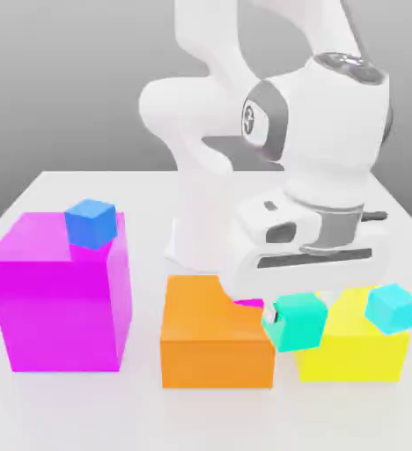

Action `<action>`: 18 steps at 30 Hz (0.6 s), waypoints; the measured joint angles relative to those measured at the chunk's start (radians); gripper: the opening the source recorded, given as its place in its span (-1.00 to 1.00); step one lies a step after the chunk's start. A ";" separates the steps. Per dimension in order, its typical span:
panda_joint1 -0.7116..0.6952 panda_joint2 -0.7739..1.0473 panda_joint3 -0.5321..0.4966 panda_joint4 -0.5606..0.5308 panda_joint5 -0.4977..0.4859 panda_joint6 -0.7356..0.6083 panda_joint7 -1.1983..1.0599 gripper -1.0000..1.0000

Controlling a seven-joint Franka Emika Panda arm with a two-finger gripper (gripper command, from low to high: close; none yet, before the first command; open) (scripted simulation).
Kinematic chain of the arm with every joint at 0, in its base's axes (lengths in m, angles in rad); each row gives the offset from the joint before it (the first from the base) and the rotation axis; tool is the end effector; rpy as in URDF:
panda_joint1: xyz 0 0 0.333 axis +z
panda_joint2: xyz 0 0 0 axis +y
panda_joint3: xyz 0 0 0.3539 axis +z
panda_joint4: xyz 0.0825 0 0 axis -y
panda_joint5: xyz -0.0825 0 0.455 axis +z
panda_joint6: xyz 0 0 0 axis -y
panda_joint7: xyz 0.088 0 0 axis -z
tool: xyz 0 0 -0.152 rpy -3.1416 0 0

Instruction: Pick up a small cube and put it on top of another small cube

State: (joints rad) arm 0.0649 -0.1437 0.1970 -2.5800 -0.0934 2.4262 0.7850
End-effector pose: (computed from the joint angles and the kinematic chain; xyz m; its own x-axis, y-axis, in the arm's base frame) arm 0.4605 0.1168 0.2481 0.8982 -0.4366 0.0503 -0.4393 -0.8953 0.0743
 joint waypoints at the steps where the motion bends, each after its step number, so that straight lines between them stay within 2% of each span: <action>1: 0.005 -0.037 -0.005 -0.022 0.011 -0.013 -0.024 -1.00; 15: 0.119 -0.545 -0.118 -0.332 0.148 -0.203 -0.357 -1.00; 18: 0.126 -0.515 -0.121 -0.380 0.161 -0.126 -0.379 -1.00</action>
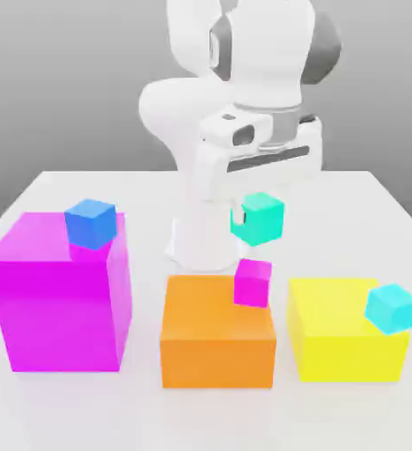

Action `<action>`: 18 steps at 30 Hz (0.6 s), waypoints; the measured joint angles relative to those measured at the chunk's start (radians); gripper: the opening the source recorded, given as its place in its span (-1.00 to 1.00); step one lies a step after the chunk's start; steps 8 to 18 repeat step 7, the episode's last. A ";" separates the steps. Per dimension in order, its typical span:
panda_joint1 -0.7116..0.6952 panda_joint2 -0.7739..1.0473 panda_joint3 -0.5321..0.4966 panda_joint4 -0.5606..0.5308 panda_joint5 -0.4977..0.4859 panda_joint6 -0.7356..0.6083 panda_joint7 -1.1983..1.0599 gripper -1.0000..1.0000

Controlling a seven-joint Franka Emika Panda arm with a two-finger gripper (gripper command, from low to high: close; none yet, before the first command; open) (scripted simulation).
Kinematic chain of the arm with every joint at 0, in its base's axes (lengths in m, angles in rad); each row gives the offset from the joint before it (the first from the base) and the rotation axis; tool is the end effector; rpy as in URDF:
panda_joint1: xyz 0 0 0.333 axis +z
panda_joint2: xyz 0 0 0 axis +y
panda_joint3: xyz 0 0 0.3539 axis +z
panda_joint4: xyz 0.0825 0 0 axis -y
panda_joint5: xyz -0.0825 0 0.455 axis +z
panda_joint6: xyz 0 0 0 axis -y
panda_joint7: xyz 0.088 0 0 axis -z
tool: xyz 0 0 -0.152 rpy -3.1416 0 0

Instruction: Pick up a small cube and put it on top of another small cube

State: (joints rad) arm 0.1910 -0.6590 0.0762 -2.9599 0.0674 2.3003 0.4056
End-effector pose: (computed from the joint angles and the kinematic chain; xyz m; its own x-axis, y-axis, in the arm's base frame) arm 0.3199 0.0828 0.2688 0.9802 -0.1980 -0.0024 -0.1980 -0.9802 -0.0029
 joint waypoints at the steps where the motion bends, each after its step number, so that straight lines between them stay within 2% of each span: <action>1: 0.000 0.026 0.002 -0.014 0.002 0.040 -0.002 -1.00; 3: -0.001 0.083 0.007 -0.041 0.007 0.124 -0.005 -1.00; 4: -0.002 0.106 0.009 -0.051 0.008 0.158 -0.006 1.00; 18: -0.002 0.106 0.009 -0.051 0.008 0.158 -0.006 1.00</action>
